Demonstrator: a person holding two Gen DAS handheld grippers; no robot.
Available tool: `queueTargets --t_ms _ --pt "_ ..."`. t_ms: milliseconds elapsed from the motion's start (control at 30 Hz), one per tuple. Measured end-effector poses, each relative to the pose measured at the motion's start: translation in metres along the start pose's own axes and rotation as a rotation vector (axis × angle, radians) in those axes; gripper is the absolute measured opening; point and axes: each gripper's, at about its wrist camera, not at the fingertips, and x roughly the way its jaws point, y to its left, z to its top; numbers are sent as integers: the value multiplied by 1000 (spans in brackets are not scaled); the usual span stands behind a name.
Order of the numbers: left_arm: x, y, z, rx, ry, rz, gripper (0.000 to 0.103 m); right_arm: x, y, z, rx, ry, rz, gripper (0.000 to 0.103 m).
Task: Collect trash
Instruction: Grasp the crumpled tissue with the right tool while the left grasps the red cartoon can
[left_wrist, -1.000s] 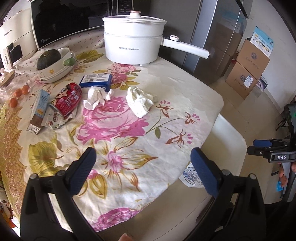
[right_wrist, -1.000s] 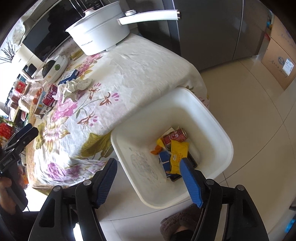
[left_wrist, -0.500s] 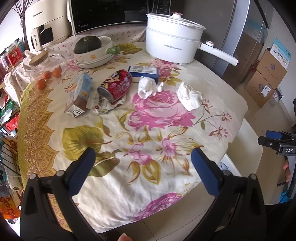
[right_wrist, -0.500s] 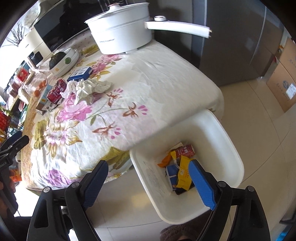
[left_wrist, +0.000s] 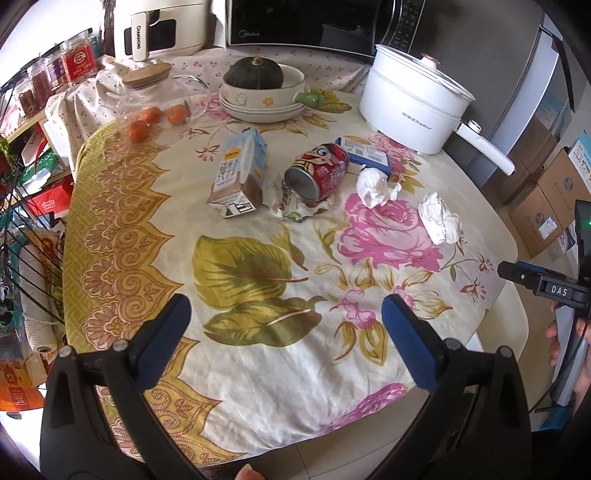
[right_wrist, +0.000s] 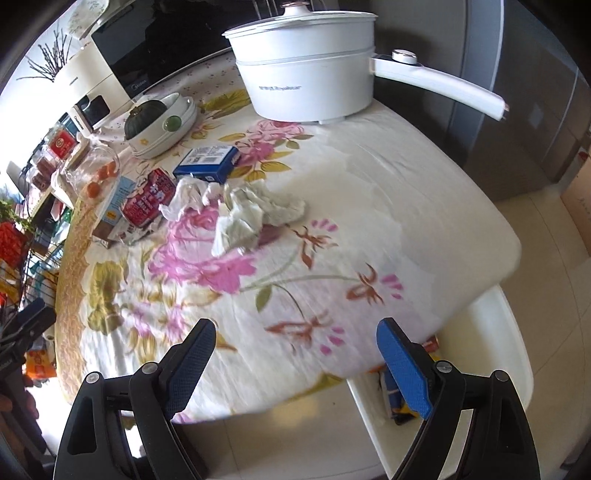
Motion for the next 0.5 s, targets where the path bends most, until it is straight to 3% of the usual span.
queueTargets --t_ms 267,500 --pt "4 25 8 -75 12 10 102 36 25 29 40 -24 17 90" --pt "13 32 10 -57 20 8 102 69 39 47 58 -63 31 90"
